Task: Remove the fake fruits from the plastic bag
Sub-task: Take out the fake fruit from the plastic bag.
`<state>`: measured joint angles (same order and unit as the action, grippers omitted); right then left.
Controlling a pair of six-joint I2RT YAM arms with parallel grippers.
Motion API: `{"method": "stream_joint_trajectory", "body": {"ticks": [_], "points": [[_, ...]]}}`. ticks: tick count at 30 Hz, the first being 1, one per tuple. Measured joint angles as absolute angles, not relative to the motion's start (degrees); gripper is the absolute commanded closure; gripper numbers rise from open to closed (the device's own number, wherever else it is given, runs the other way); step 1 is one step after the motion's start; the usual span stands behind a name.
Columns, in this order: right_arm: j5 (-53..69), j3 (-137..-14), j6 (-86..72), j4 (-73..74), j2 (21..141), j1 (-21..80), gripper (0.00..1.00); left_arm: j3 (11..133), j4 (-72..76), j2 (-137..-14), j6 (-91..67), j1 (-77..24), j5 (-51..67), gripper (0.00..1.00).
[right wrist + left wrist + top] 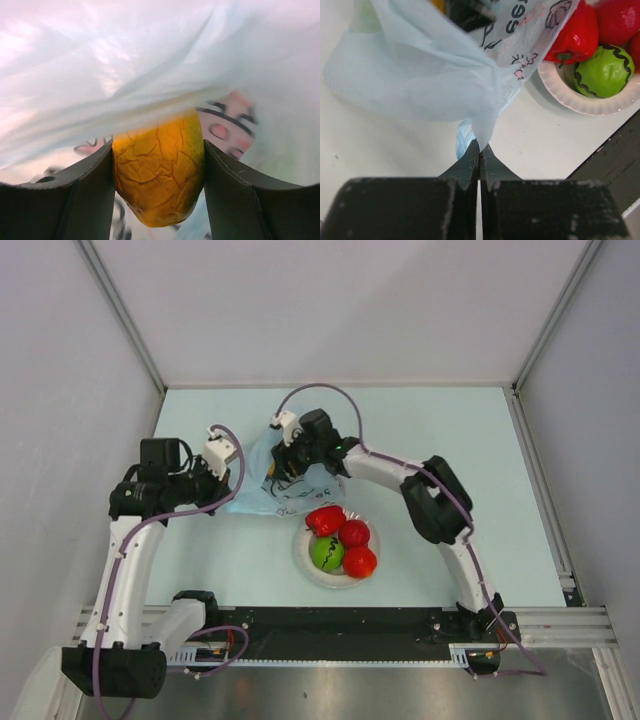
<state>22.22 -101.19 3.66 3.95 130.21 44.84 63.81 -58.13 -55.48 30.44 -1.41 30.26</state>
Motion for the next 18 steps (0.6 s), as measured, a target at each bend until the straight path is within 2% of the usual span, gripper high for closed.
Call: {"method": "stream_joint_trajectory", "body": {"ticks": [9,18], "points": [[30.68,-83.96,13.74,6.68,103.83,42.48,0.72,60.34,-48.16,-57.14,23.38,-1.39,29.63,1.00],[33.56,-76.84,22.96,17.06,98.37,44.51,0.74,60.40,-40.45,-61.28,12.95,-1.39,34.48,1.00]]}}
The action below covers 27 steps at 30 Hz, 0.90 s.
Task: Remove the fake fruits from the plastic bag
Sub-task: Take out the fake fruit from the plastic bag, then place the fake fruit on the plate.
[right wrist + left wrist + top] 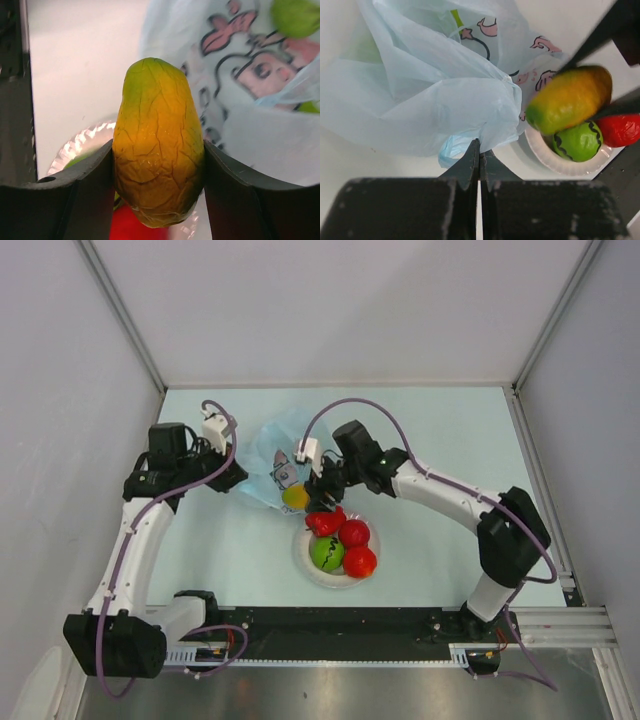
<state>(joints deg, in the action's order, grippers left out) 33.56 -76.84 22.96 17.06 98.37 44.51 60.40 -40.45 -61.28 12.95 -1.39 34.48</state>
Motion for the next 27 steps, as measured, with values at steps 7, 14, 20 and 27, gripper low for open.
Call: {"method": "stream_joint_trajectory", "body": {"ticks": [7,14,20,27], "points": [[32.12,-68.31,27.16,25.87,86.41,50.30,0.73,60.75,-36.95,-62.46,8.54,-1.34,36.29,1.00],[29.39,-64.84,32.97,32.82,79.00,53.15,0.72,60.40,-35.05,-60.58,6.63,-1.34,36.69,1.00],[24.03,-60.84,31.33,33.71,76.55,60.12,0.77,59.29,-35.00,-57.41,5.93,-1.34,37.21,1.00],[13.93,-59.99,10.09,28.16,76.47,62.04,0.83,58.81,-36.03,-53.28,4.49,-1.34,37.71,1.00]]}}
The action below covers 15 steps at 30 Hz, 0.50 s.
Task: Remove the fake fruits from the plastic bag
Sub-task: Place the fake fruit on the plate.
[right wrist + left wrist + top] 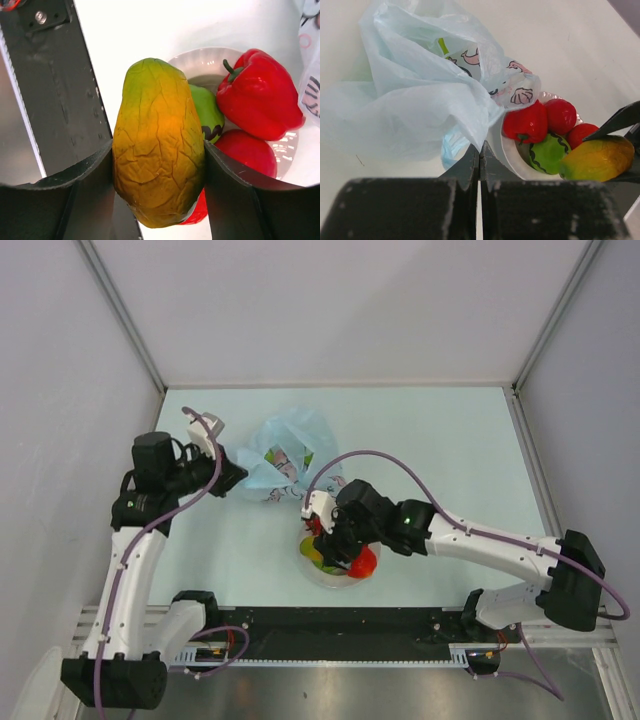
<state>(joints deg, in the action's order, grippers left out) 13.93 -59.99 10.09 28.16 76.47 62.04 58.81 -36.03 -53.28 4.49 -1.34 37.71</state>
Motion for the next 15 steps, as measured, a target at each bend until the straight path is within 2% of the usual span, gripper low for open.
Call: {"method": "stream_joint_trajectory", "body": {"ticks": [4,10,15], "points": [[10.92,-61.01,5.91,27.99,76.88,61.52,0.85,58.81,-38.02,-49.47,4.80,-1.34,37.19,1.00],[9.21,-62.43,4.43,29.67,76.12,49.89,0.78,60.60,-44.03,-47.86,9.47,-1.02,33.95,1.00],[9.91,-62.19,5.45,30.70,72.18,51.33,0.78,62.50,-47.42,-47.05,11.84,-0.75,32.95,1.00]]}}
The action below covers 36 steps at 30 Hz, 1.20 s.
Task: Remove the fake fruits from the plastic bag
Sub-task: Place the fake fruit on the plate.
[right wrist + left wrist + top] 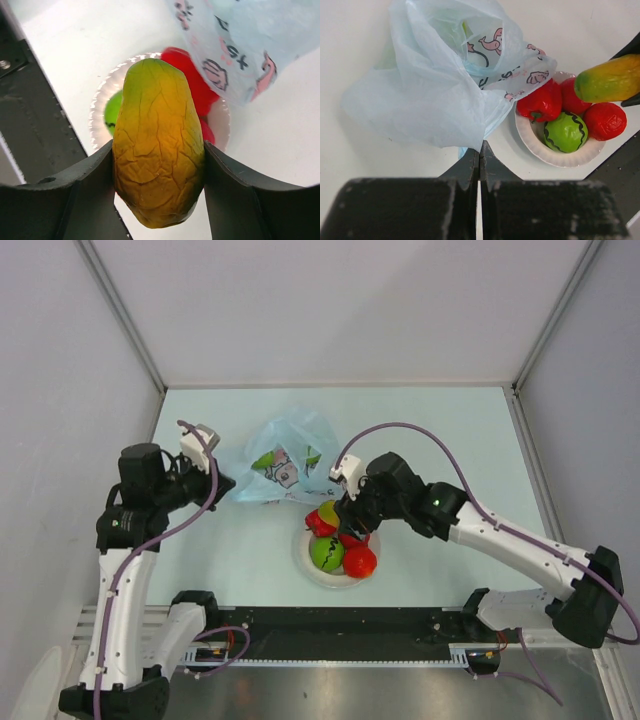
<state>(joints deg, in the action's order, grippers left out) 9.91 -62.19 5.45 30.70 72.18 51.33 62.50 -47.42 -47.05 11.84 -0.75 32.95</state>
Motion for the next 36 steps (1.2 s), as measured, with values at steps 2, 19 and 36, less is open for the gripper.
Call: {"method": "stream_joint_trajectory", "body": {"ticks": [2,19,36], "points": [[10.59,-61.63,6.57,30.13,70.24,53.06,0.81,62.50,-48.25,-46.17,12.21,-0.69,32.86,1.00],[8.12,-62.11,-16.99,25.98,83.46,63.51,1.00,59.11,-47.42,-40.40,-1.21,-0.58,19.77,0.00],[-1.83,-73.32,-14.41,21.74,77.56,56.53,1.00,59.31,-42.28,-37.26,-24.77,6.35,52.64,0.00]]}}
